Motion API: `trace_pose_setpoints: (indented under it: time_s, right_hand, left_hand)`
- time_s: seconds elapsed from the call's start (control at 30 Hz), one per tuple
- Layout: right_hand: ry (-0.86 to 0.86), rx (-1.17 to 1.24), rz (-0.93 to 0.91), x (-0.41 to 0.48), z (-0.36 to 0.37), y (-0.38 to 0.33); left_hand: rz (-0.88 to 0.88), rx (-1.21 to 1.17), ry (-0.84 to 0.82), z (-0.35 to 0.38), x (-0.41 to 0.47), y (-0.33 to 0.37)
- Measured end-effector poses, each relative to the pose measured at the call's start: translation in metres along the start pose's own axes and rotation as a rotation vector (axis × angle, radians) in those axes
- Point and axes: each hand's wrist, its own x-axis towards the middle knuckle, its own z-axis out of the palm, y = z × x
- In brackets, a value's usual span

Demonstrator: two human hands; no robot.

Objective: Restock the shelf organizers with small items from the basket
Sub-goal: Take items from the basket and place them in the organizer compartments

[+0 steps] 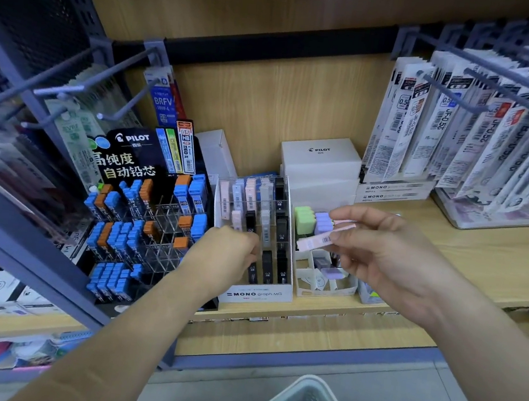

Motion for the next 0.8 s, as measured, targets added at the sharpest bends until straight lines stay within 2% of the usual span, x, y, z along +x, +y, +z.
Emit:
trace_pose_setpoints:
  time_s: [0.27, 0.37, 0.43, 0.5, 0.57, 0.6, 0.7, 0.8]
  right_hand:
    - [-0.016, 0.07, -0.011, -0.004, 0.006, -0.002]
    - [-0.005, 0.04, -0.012, -0.004, 0.006, -0.001]
    - [-0.013, 0.01, -0.008, -0.003, 0.008, 0.0]
    - [-0.037, -0.013, 0.0, -0.002, 0.01, 0.002]
    - [-0.061, 0.008, 0.007, -0.002, 0.012, 0.003]
    - [-0.075, 0.03, 0.005, -0.002, 0.013, 0.003]
    - [-0.098, 0.086, -0.018, -0.003, 0.017, 0.003]
    - [-0.068, 0.105, -0.033, -0.003, 0.019, 0.003]
  left_hand:
    - [-0.052, 0.021, 0.033, 0.0, -0.003, 0.003]
    - [-0.097, -0.088, 0.042, -0.011, -0.004, 0.004]
    - [-0.163, -0.319, 0.09, -0.025, -0.006, 0.009]
    - [-0.255, -0.757, 0.101, -0.044, -0.009, 0.018]
    - [-0.284, -1.181, 0.01, -0.062, -0.012, 0.027]
    - [-0.27, -1.293, -0.052, -0.069, -0.015, 0.031]
    - [-0.219, -1.414, -0.225, -0.075, -0.021, 0.042]
    - [-0.221, -1.438, -0.213, -0.072, -0.024, 0.046]
